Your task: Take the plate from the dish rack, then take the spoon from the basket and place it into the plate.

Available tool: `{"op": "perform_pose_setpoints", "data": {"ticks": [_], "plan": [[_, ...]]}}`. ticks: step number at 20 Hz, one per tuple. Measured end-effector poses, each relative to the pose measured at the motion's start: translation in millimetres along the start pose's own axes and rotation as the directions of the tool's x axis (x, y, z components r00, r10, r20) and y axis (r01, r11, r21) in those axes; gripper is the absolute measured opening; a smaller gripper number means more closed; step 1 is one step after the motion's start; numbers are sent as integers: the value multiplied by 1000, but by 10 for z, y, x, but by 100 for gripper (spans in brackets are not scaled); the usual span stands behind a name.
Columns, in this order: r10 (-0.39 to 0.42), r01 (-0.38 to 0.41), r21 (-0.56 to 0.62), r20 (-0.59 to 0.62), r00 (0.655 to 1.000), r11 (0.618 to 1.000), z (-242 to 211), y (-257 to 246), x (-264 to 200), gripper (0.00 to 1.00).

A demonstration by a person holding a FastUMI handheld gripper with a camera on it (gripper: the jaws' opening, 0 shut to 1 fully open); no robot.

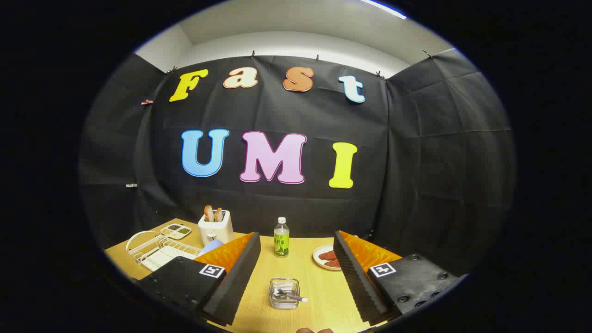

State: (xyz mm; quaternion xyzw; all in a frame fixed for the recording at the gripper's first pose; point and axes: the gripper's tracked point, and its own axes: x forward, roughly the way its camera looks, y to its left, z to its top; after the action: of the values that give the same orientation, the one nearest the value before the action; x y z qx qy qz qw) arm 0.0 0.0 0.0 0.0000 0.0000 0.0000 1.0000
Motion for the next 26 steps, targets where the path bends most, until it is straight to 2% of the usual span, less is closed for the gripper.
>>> {"op": "perform_pose_setpoints", "data": {"ticks": [16,20,26], "plan": [[21,-21,10,-30,999,1000,-35,169,46,97],[-11,10,-24,-70,998,1000,-124,139,111,97],[57,-53,31,-163,985,998,-168,509,343,97]]}}
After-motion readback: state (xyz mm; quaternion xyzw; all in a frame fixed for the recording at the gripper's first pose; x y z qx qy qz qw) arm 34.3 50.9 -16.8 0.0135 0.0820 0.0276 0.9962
